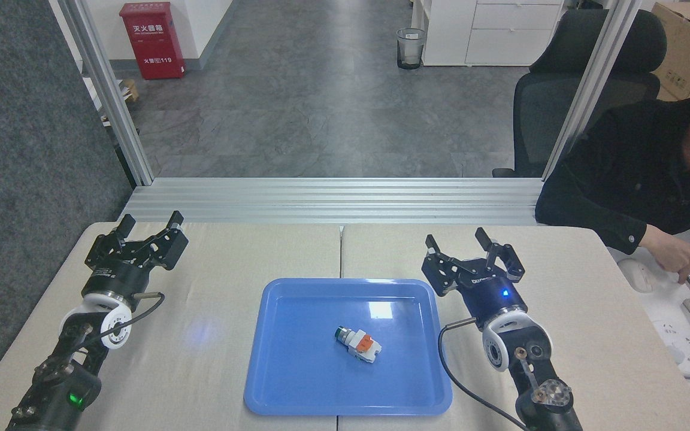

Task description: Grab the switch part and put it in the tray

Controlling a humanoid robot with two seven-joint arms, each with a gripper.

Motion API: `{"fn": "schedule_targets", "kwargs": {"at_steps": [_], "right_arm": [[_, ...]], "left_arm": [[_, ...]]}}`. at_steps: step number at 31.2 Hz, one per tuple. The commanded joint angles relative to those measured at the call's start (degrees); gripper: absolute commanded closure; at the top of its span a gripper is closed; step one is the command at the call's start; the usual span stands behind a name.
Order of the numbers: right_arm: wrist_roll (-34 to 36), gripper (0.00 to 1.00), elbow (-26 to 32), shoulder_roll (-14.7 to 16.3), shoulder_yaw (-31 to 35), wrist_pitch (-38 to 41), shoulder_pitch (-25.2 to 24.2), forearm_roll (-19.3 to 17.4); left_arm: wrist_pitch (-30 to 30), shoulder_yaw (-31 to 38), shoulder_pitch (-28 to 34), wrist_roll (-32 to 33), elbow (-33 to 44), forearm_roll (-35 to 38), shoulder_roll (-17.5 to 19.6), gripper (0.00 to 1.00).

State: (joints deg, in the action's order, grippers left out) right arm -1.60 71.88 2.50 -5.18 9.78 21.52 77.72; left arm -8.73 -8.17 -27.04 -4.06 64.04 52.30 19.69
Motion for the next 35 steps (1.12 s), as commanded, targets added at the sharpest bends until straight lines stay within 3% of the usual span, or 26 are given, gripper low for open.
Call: {"fn": "schedule_targets", "kwargs": {"at_steps": [1, 13, 24, 35], "right_arm": [[-0.5, 0.0, -1.7, 5.9, 7.1, -1.7, 0.7, -1.3], [-4.2, 0.0, -1.7, 7.9, 7.9, -1.8, 1.5, -1.3], [-8.2, 0.0, -0.2, 7.9, 9.8, -1.3, 1.4, -1.8], [-7.6, 0.0, 0.5, 7.9, 10.1, -1.1, 1.0, -3.4]], "left_arm": [[0.0, 0.0, 0.0, 0.0, -0.1, 0.0, 0.0, 0.0], [0.0, 0.0, 0.1, 0.0, 0.0, 0.0, 0.0, 0.0], [0.0, 0.0, 0.0, 0.0, 0.0, 0.0, 0.0, 0.0], [0.0, 0.0, 0.0, 0.0, 0.0, 0.0, 0.0, 0.0]]}}
